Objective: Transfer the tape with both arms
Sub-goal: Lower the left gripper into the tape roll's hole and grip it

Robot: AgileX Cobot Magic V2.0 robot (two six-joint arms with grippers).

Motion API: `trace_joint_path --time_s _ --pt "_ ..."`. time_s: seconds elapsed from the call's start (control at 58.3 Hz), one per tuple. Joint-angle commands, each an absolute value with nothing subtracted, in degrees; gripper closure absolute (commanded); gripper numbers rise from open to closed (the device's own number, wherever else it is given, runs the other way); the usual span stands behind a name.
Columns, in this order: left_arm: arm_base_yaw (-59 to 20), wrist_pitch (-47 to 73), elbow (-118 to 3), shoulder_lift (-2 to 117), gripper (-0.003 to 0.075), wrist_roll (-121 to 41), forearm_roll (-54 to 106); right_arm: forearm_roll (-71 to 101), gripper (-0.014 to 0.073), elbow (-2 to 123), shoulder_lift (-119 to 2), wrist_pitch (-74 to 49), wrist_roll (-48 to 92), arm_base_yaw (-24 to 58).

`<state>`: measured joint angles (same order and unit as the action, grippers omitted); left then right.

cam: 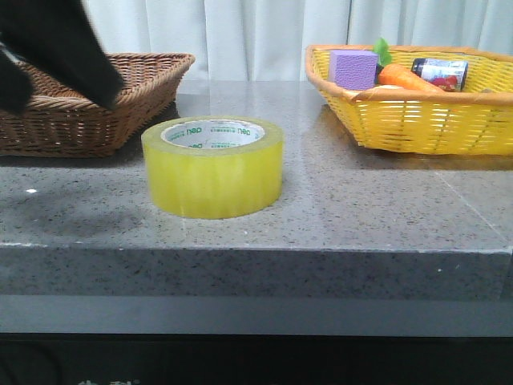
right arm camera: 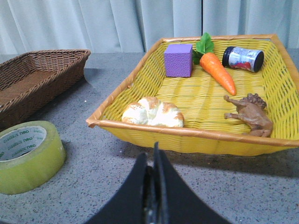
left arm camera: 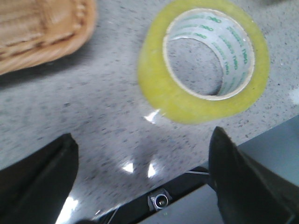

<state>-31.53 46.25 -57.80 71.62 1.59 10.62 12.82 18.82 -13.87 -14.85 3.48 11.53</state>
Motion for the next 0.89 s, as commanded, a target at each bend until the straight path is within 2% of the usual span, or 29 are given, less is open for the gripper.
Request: trace_joint_path --time_s 0.0,0.326,0.686,0.772,0.875 --pt "-33.61 43.90 -62.27 74.74 0.0155 3.68 11.71 12.54 0.0662 20.23 -14.28 -9.91 3.50 11.20" --pt "-34.83 43.66 -69.64 84.50 0.0155 8.10 11.71 12.54 0.0662 20.23 -14.28 -9.84 3.50 11.20" --pt "-34.83 41.01 -69.93 89.04 0.0157 8.19 12.00 12.54 0.0662 20.23 -14.28 -9.50 3.50 11.20" --pt "-34.83 40.67 -69.93 89.04 0.0212 8.33 12.00 12.54 0.0662 20.23 -14.28 -9.50 3.50 11.20" --pt "-34.83 40.67 -69.93 89.04 0.0344 8.33 12.00 12.54 0.0662 20.23 -14.28 -9.50 3.50 11.20"
